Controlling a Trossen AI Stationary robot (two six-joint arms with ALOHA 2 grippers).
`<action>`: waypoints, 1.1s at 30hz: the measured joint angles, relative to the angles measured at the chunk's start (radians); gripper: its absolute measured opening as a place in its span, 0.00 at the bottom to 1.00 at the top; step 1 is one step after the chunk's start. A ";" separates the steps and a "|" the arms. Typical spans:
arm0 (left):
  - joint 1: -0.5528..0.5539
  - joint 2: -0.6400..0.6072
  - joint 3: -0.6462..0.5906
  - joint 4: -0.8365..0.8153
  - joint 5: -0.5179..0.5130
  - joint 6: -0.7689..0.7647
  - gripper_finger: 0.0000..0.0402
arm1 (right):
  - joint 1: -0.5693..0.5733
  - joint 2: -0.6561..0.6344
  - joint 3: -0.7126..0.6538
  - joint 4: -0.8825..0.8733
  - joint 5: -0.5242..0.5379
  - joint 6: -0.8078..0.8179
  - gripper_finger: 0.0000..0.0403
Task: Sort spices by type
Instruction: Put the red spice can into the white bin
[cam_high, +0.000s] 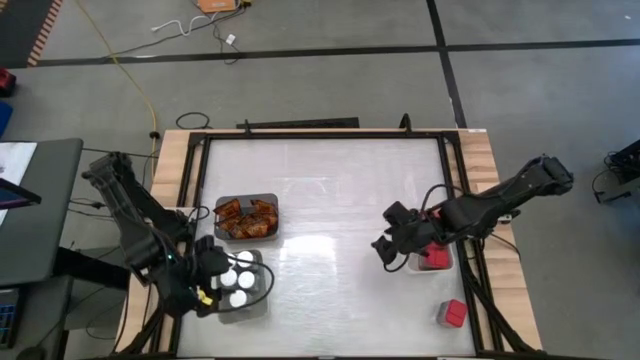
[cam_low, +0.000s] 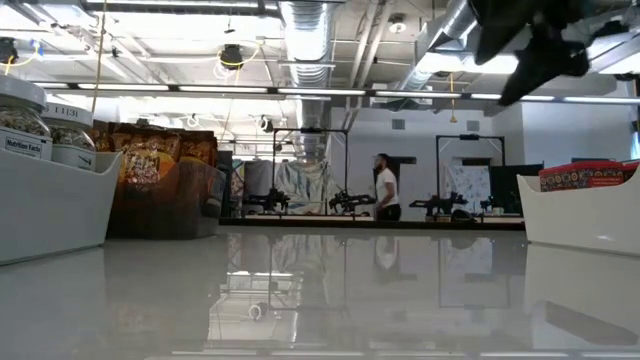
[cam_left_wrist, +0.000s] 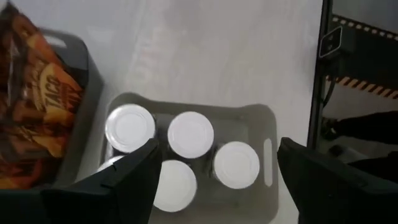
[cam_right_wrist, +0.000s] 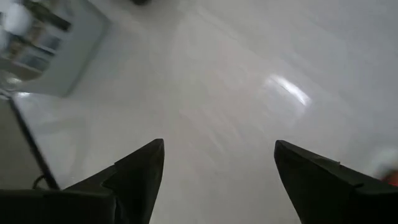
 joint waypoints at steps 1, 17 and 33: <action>0.006 -0.002 0.000 0.000 0.000 0.030 0.76 | 0.001 0.000 0.027 -0.065 -0.006 0.029 0.82; 0.234 -0.002 -0.058 0.101 -0.142 0.387 0.76 | 0.306 0.028 0.217 -0.597 -0.093 0.815 0.82; 0.356 -0.003 -0.058 0.108 -0.137 0.575 0.76 | 0.576 0.246 0.228 -0.451 -0.507 1.145 0.82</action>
